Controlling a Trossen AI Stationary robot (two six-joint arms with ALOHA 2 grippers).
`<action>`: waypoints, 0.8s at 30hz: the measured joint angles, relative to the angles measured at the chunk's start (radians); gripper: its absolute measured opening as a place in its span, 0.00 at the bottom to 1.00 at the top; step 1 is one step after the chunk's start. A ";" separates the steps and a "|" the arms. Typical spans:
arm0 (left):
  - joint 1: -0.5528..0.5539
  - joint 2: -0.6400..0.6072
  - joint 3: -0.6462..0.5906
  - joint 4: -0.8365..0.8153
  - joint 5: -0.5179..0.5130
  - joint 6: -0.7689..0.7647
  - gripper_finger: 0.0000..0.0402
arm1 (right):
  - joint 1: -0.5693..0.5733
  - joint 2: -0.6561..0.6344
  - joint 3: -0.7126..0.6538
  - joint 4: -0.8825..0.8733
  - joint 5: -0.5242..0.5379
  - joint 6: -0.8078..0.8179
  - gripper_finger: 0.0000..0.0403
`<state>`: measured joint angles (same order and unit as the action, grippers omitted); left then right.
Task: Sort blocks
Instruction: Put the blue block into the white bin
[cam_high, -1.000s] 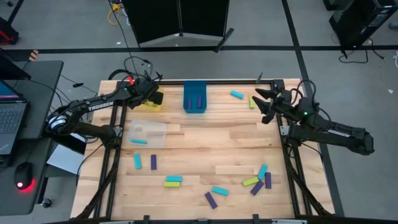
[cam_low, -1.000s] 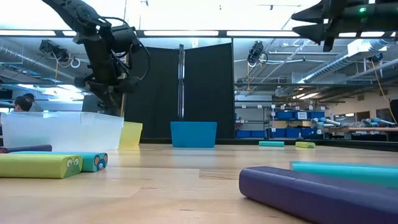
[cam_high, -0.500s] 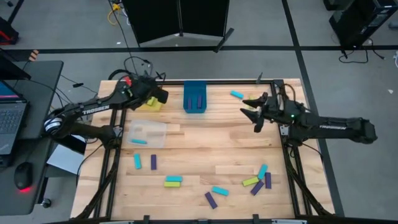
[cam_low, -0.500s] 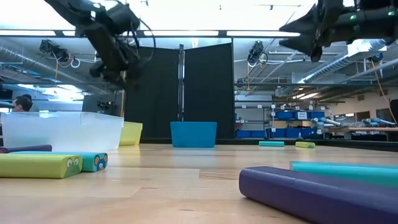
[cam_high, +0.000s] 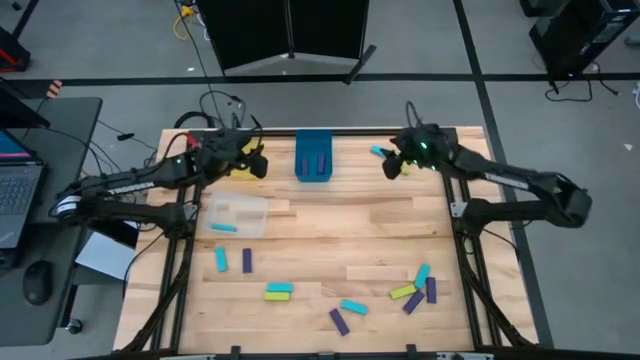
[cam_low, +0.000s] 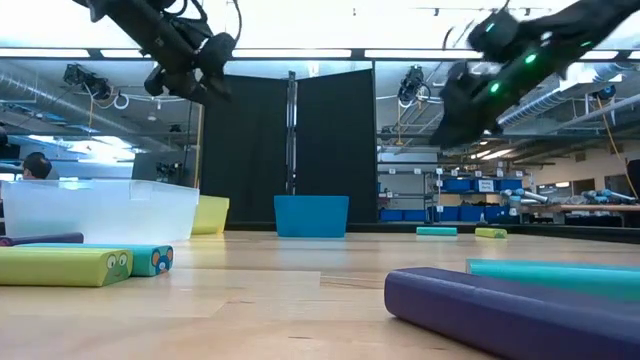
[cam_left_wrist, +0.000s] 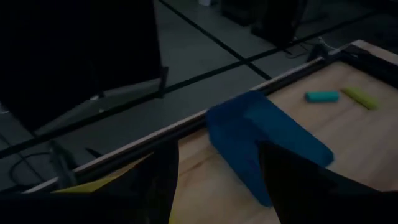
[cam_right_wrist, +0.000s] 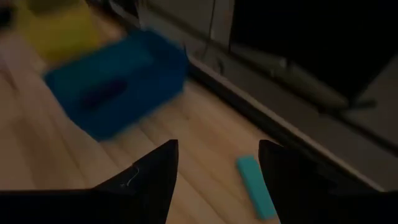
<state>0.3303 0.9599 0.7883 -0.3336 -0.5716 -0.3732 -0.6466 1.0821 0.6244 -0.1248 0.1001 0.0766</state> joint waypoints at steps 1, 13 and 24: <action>-0.010 0.002 0.000 0.000 0.000 -0.006 0.57 | -0.026 0.044 0.021 -0.015 -0.027 -0.012 0.58; -0.121 0.011 -0.003 0.032 -0.007 -0.031 0.57 | -0.175 0.463 0.290 -0.204 -0.086 -0.210 0.64; -0.143 0.012 -0.003 0.026 -0.009 -0.050 0.57 | -0.232 0.691 0.412 -0.289 -0.098 -0.371 0.65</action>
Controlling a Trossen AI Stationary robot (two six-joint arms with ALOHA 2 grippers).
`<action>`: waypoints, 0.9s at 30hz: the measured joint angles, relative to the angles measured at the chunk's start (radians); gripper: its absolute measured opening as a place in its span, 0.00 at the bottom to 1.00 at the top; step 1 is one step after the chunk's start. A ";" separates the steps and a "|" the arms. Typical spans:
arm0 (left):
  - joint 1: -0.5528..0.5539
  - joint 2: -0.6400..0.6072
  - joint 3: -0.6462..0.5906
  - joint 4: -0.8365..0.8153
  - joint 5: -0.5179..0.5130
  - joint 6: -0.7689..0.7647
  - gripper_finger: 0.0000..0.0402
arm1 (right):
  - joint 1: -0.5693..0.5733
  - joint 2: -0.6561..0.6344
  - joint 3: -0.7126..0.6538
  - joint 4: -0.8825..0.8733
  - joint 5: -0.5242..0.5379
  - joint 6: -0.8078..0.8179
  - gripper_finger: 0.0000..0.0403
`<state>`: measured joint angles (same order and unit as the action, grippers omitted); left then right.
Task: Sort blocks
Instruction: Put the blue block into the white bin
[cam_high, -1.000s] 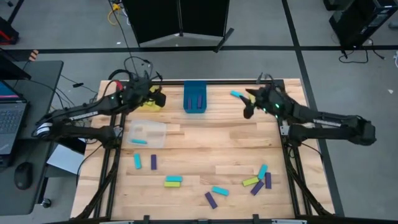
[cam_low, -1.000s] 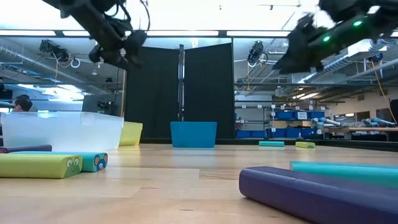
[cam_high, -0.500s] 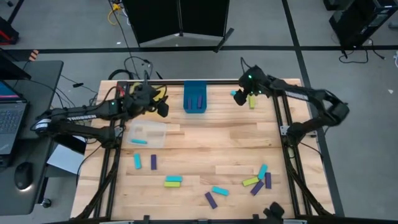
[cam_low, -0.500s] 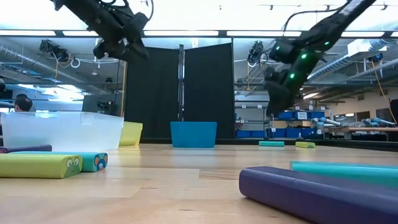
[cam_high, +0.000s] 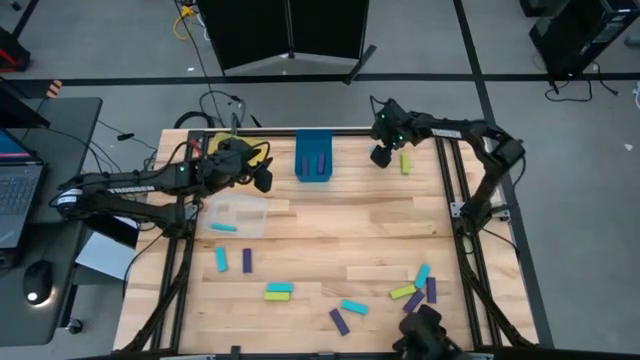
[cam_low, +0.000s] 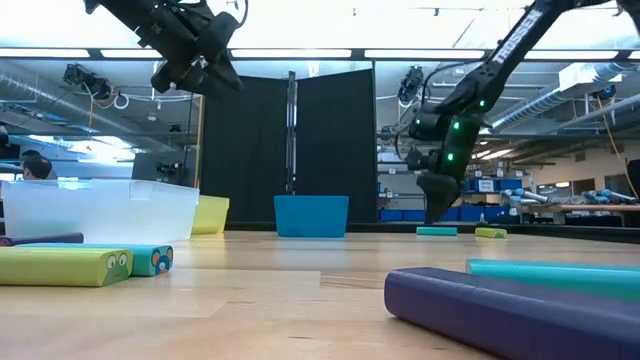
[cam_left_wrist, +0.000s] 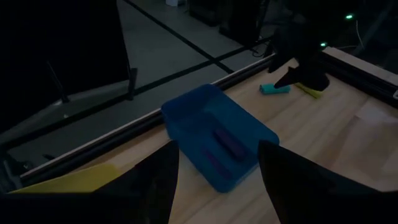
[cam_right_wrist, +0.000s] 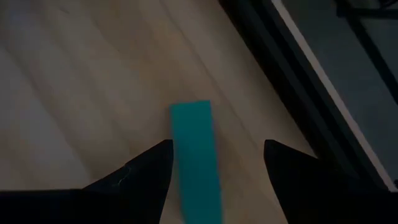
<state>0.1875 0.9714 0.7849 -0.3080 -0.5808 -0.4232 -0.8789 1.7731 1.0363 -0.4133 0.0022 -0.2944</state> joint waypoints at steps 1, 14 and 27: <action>0.000 0.000 0.000 0.000 0.000 0.000 0.57 | -0.011 0.018 0.004 -0.004 -0.019 -0.009 0.65; 0.000 0.000 0.000 -0.002 -0.011 -0.001 0.57 | -0.060 0.091 0.013 -0.029 -0.122 -0.034 0.58; 0.000 0.000 0.000 -0.005 -0.014 -0.001 0.57 | -0.011 0.086 0.011 -0.048 -0.069 -0.022 0.29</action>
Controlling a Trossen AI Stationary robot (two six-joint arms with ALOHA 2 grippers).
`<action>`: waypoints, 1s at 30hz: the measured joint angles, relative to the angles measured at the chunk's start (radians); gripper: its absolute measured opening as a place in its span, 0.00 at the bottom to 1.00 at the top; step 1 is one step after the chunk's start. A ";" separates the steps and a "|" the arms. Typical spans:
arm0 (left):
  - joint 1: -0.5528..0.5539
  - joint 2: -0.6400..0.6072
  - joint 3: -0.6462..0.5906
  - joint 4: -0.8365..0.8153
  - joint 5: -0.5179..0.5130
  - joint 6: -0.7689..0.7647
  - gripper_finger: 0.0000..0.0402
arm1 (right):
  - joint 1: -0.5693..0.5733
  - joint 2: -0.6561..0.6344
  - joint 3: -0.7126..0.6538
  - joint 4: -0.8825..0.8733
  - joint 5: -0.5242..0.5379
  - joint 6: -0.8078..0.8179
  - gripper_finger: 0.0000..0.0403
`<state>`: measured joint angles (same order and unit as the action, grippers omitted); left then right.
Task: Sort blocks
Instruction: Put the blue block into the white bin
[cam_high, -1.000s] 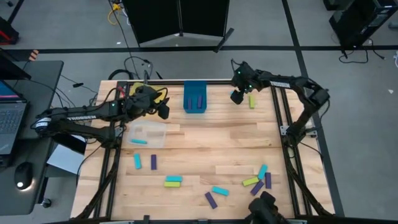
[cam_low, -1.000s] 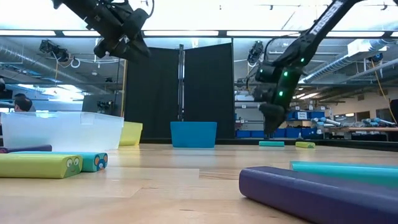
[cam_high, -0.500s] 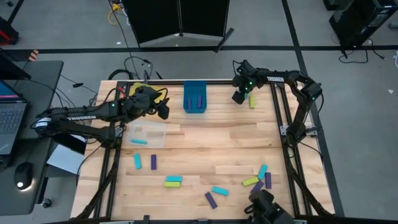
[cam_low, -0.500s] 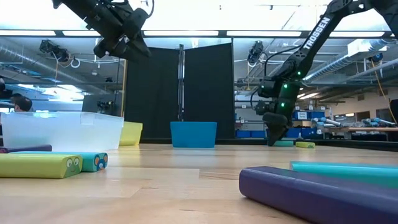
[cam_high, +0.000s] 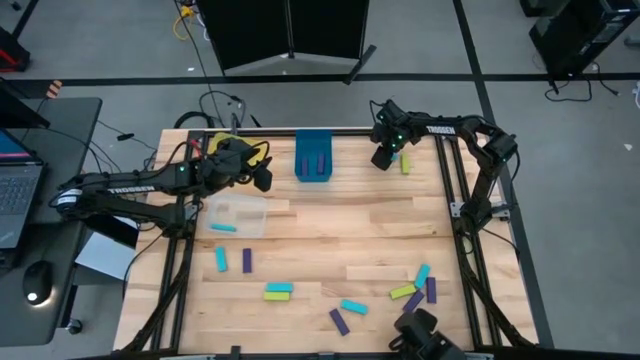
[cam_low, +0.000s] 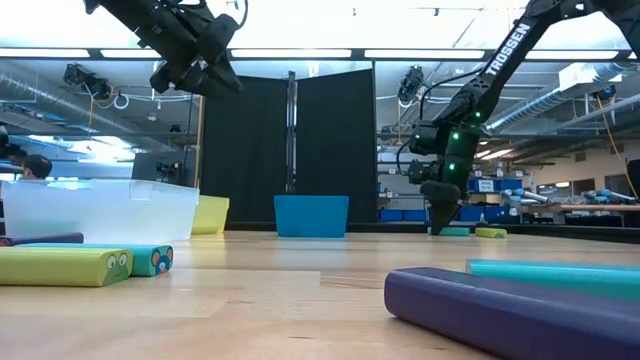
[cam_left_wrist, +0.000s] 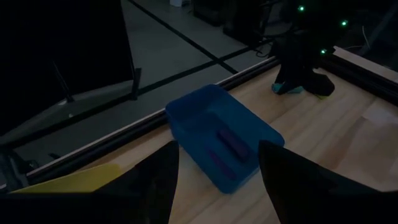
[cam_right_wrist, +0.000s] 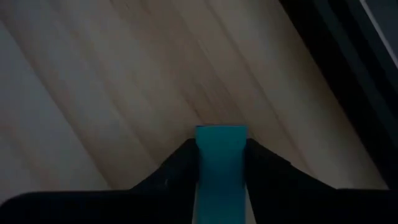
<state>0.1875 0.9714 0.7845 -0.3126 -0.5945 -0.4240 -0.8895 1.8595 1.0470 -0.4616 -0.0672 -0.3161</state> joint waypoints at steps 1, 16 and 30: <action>0.000 0.000 0.000 0.000 0.000 0.000 0.57 | 0.003 0.000 0.000 0.000 0.002 0.002 0.29; 0.000 0.000 0.000 -0.003 0.000 0.000 0.57 | 0.028 -0.191 -0.007 -0.026 -0.137 0.084 0.29; 0.000 -0.004 -0.001 0.208 -0.090 0.121 0.57 | 0.438 -0.291 -0.005 0.385 -0.376 0.287 0.29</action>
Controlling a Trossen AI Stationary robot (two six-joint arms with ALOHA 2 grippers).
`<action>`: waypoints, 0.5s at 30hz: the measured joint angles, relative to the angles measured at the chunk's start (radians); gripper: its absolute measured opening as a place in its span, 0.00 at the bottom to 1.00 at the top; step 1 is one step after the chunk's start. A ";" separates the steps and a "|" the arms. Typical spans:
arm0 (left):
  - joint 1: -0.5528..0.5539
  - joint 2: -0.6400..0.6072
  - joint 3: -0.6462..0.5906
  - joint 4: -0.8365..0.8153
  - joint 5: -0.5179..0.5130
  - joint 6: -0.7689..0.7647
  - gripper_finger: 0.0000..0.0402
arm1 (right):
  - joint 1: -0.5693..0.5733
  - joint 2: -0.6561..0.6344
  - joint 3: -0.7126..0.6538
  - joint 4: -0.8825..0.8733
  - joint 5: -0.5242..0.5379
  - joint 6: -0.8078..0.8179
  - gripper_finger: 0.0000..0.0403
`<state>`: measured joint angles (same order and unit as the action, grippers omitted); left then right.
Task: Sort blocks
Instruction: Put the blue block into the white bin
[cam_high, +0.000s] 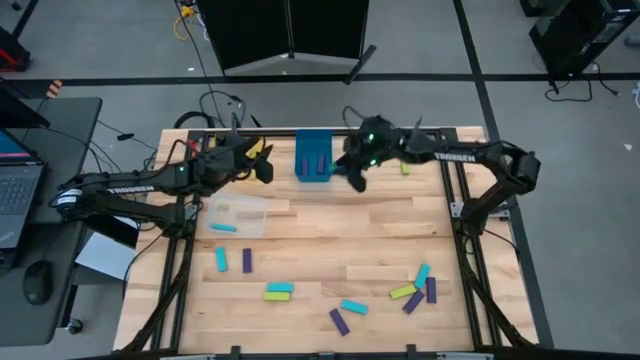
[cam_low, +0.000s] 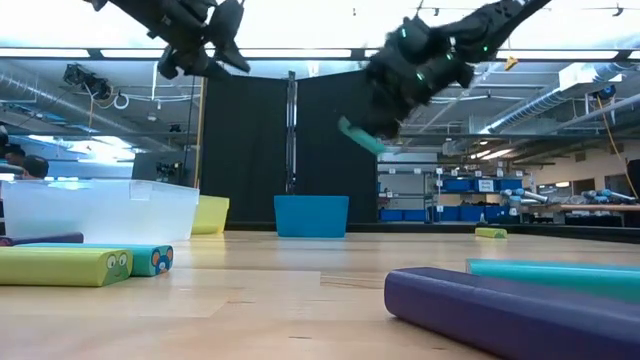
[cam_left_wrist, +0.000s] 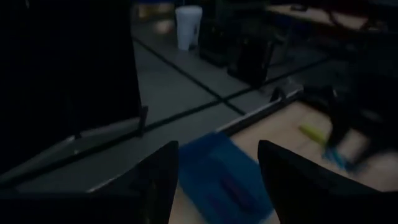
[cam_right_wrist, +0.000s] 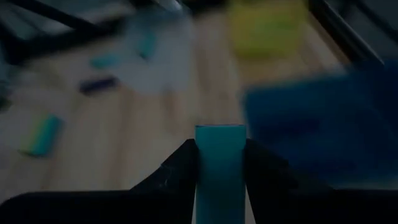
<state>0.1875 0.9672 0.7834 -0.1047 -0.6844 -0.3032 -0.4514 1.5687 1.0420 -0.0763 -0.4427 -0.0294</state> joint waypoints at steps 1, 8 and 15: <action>0.000 -0.002 0.000 0.022 -0.003 0.012 0.57 | 0.032 0.001 0.000 0.045 0.001 0.018 0.29; 0.000 -0.054 0.000 0.137 -0.025 0.090 0.57 | 0.186 0.060 0.013 0.387 0.112 0.151 0.29; -0.004 -0.148 0.000 0.177 -0.022 0.164 0.57 | 0.246 0.287 0.186 0.505 0.098 0.190 0.29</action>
<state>0.1839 0.8193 0.7835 0.0719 -0.7059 -0.1391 -0.2057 1.8558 1.2281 0.4286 -0.3448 0.1604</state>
